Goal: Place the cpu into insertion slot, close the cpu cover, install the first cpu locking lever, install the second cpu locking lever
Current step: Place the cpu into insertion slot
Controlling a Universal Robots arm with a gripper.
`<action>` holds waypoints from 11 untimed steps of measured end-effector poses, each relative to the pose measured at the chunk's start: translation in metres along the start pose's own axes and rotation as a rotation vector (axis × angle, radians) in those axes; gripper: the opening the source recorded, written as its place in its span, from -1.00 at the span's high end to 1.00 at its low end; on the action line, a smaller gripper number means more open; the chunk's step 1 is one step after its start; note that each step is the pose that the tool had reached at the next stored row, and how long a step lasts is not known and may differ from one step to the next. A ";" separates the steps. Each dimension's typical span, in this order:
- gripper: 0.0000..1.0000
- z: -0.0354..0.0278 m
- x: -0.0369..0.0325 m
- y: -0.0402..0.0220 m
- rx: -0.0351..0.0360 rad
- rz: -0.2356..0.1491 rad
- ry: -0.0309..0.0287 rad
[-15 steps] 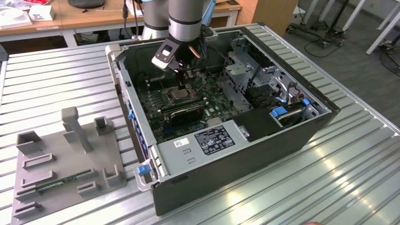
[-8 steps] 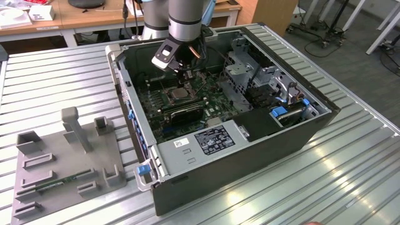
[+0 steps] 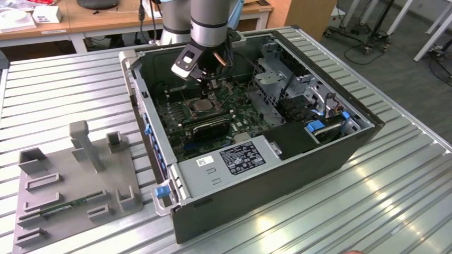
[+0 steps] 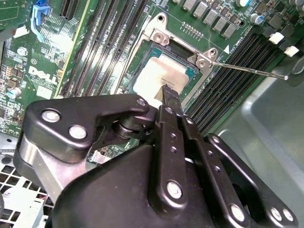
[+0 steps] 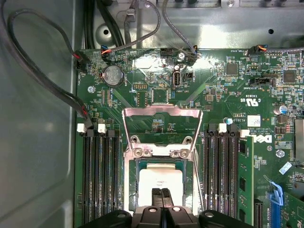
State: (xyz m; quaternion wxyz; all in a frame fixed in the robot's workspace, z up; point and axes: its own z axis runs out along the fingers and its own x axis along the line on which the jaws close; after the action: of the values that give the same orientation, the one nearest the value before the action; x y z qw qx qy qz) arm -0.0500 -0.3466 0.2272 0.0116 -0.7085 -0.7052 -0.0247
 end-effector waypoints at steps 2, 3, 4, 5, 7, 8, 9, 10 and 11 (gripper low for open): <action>0.79 0.0011 0.0000 0.0000 -0.0002 0.000 0.0003; 0.79 0.0017 -0.0001 0.0000 0.0000 0.000 0.0000; 0.79 0.0025 -0.0001 0.0000 0.0000 0.000 0.0001; 0.79 0.0033 -0.0002 -0.0001 0.0000 0.000 0.0000; 0.79 0.0048 -0.0003 -0.0001 0.0000 0.000 -0.0001; 0.79 0.0056 -0.0003 -0.0001 0.0000 0.000 0.0000; 0.79 0.0063 -0.0003 -0.0001 0.0000 0.000 0.0001; 0.79 0.0067 -0.0004 -0.0001 0.0000 0.000 -0.0001; 0.79 0.0067 -0.0004 -0.0001 0.0001 0.000 -0.0001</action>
State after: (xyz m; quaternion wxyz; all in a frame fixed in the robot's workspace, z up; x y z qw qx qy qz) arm -0.0500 -0.3467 0.2205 0.0116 -0.7085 -0.7052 -0.0246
